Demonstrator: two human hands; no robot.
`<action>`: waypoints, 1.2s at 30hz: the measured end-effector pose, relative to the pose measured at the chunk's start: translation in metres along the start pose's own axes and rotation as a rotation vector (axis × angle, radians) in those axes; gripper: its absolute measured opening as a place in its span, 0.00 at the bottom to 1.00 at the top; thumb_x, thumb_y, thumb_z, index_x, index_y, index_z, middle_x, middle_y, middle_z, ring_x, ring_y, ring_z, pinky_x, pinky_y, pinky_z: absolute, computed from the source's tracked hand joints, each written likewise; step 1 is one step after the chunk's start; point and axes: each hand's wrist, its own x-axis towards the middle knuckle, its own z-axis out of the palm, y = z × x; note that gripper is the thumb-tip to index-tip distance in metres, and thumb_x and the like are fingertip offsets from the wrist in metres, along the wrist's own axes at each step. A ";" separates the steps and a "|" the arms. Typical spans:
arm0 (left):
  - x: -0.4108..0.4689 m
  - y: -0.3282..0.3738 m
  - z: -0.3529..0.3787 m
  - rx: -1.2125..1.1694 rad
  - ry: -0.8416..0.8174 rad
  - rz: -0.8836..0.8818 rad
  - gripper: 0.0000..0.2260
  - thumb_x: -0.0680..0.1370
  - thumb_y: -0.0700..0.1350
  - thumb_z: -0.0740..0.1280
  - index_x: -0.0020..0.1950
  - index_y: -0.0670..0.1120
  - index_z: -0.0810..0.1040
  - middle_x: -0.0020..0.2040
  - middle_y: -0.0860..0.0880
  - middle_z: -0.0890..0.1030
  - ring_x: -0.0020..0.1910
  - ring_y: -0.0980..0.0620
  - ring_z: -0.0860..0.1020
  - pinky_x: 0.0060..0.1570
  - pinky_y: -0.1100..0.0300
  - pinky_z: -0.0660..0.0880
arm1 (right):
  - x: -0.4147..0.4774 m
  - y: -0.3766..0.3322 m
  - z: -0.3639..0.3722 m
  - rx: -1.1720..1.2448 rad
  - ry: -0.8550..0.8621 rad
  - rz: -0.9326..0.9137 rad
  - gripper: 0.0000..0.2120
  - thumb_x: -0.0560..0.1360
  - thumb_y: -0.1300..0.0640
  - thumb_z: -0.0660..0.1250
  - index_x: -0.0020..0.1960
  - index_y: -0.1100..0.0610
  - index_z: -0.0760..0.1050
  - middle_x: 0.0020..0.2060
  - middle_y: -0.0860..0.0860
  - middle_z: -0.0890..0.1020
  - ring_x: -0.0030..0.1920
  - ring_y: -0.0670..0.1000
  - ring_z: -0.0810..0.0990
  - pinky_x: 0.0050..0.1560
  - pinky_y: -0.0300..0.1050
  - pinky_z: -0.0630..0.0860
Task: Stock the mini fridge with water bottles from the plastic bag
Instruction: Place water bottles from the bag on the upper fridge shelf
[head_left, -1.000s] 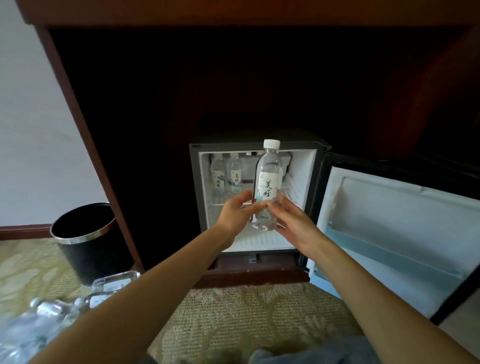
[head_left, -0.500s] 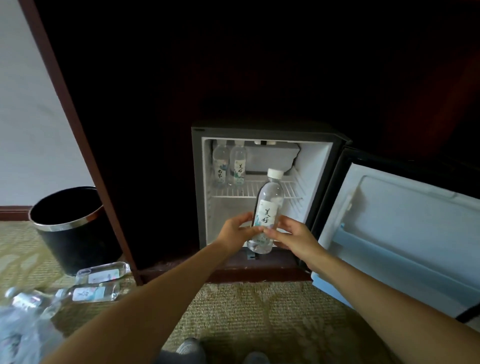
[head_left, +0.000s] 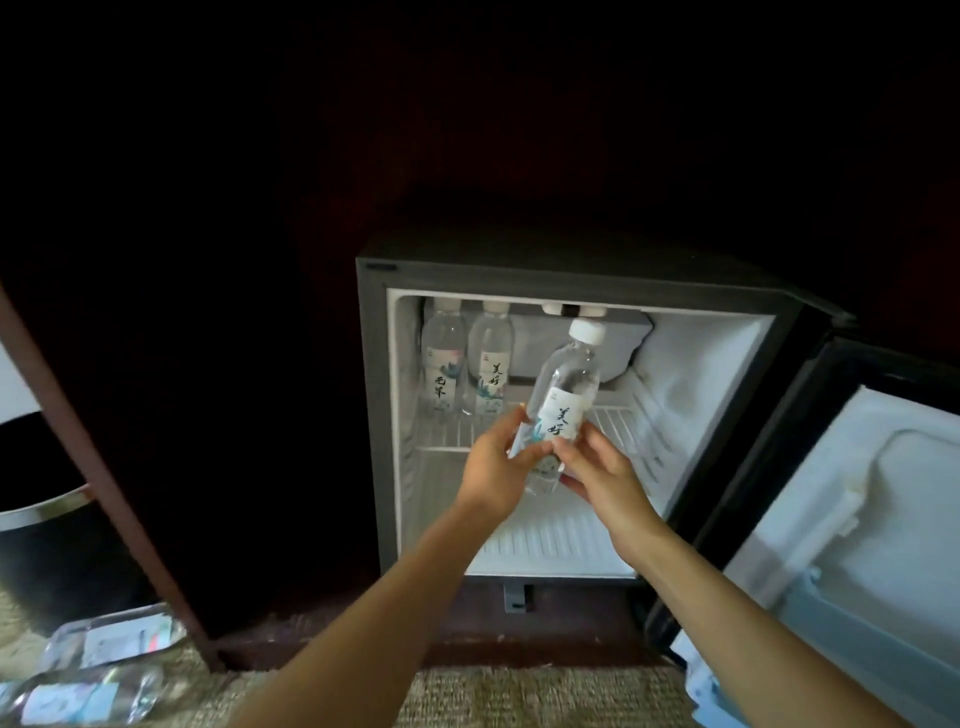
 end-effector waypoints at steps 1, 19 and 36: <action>0.004 -0.006 0.003 0.007 0.005 -0.005 0.12 0.78 0.41 0.66 0.61 0.49 0.74 0.57 0.50 0.81 0.57 0.52 0.78 0.58 0.60 0.75 | 0.005 0.005 -0.001 -0.005 0.002 0.007 0.13 0.78 0.55 0.64 0.60 0.42 0.73 0.51 0.37 0.83 0.52 0.37 0.81 0.47 0.32 0.77; 0.065 -0.033 0.001 0.153 0.205 -0.034 0.25 0.75 0.43 0.71 0.70 0.53 0.70 0.62 0.56 0.75 0.56 0.59 0.74 0.54 0.66 0.69 | 0.078 0.020 -0.003 -0.113 -0.038 -0.064 0.17 0.76 0.58 0.67 0.61 0.43 0.73 0.54 0.39 0.82 0.56 0.39 0.80 0.54 0.32 0.76; 0.089 -0.051 0.012 0.238 0.449 -0.193 0.04 0.77 0.46 0.67 0.44 0.48 0.80 0.39 0.53 0.82 0.41 0.49 0.81 0.43 0.57 0.76 | 0.101 0.059 -0.001 -0.443 0.310 -0.119 0.15 0.74 0.52 0.70 0.60 0.52 0.79 0.53 0.44 0.83 0.48 0.45 0.81 0.45 0.36 0.75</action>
